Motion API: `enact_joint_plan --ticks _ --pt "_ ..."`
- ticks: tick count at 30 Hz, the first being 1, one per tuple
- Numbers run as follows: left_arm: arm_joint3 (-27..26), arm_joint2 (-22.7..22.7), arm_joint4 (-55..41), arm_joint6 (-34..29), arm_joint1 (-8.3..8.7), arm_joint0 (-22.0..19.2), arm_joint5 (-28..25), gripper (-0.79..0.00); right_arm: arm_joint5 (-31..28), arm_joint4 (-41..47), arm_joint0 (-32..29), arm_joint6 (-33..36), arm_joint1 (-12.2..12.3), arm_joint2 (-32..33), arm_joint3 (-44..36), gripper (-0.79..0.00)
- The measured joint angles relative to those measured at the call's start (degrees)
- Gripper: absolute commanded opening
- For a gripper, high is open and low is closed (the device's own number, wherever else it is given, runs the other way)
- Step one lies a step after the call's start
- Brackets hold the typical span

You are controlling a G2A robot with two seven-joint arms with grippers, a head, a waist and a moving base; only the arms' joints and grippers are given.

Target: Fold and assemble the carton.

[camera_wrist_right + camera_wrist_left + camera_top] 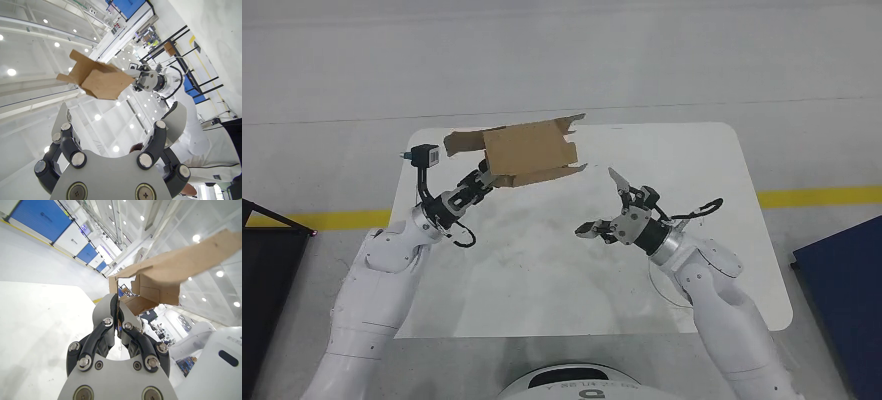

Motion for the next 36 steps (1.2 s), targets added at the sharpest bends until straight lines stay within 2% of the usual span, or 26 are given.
enact_joint_plan --ticks 4,9,14,15,18,19,20,21,26,27,28,29,32,36 --pt "0.7 -0.3 -2.9 -4.8 0.42 -0.9 -2.2 -0.785 1.3 1.4 0.8 1.5 0.2 0.1 0.4 -0.086" --pt "0.7 0.0 -3.8 -7.1 0.71 -1.3 -4.3 -0.785 3.9 3.8 2.4 3.3 0.3 -0.3 1.5 -0.129" --pt "0.6 0.1 -4.5 -8.6 0.99 -1.4 -5.2 -0.785 6.1 5.7 4.3 4.7 0.3 -1.5 3.0 -0.246" --pt "0.6 0.2 -4.5 -8.7 1.04 -1.4 -5.3 -0.785 6.9 6.1 4.6 5.6 0.4 -1.8 3.2 -0.305" --pt "0.6 0.3 -4.6 -8.9 1.17 -1.5 -5.6 -0.785 8.7 6.5 5.3 7.5 0.6 -2.5 3.7 -0.400" --pt "0.5 0.4 -4.7 -9.0 1.21 -1.5 -5.7 -0.785 9.1 6.6 5.4 7.9 0.6 -2.6 3.9 -0.505" --pt "0.5 0.4 -4.8 -9.1 1.24 -1.6 -5.8 -0.785 9.5 6.7 5.5 8.3 0.7 -2.7 4.0 -0.662" --pt "0.5 0.5 -4.8 -9.2 1.29 -1.6 -5.8 -0.785 9.9 6.9 5.7 8.9 0.7 -2.9 4.3 -0.785" --pt "0.6 0.9 -4.8 -9.5 1.46 -1.9 -6.0 -0.785 11.2 7.1 6.0 10.5 1.0 -3.4 4.9 -0.785" --pt "0.6 1.0 -4.6 -9.6 1.49 -2.0 -6.0 -0.640 11.5 7.0 6.0 10.8 1.1 -3.5 5.0 -0.785" --pt "0.8 1.1 -4.4 -9.6 1.51 -2.2 -6.0 -0.120 11.6 7.0 6.1 11.0 1.1 -3.6 5.0 -0.785" --pt "1.0 1.2 -4.1 -9.5 1.53 -2.3 -6.0 0.000 11.7 7.0 6.1 11.2 1.2 -3.6 5.1 -0.785" --pt "2.1 1.0 -3.0 -8.3 1.58 -2.7 -5.6 0.000 11.7 8.1 6.0 11.4 1.3 -3.7 5.5 -0.785" --pt "5.5 -1.2 0.2 -3.4 1.72 -3.4 -3.3 0.000 10.7 11.4 5.9 10.7 1.2 -3.4 6.0 -0.785"
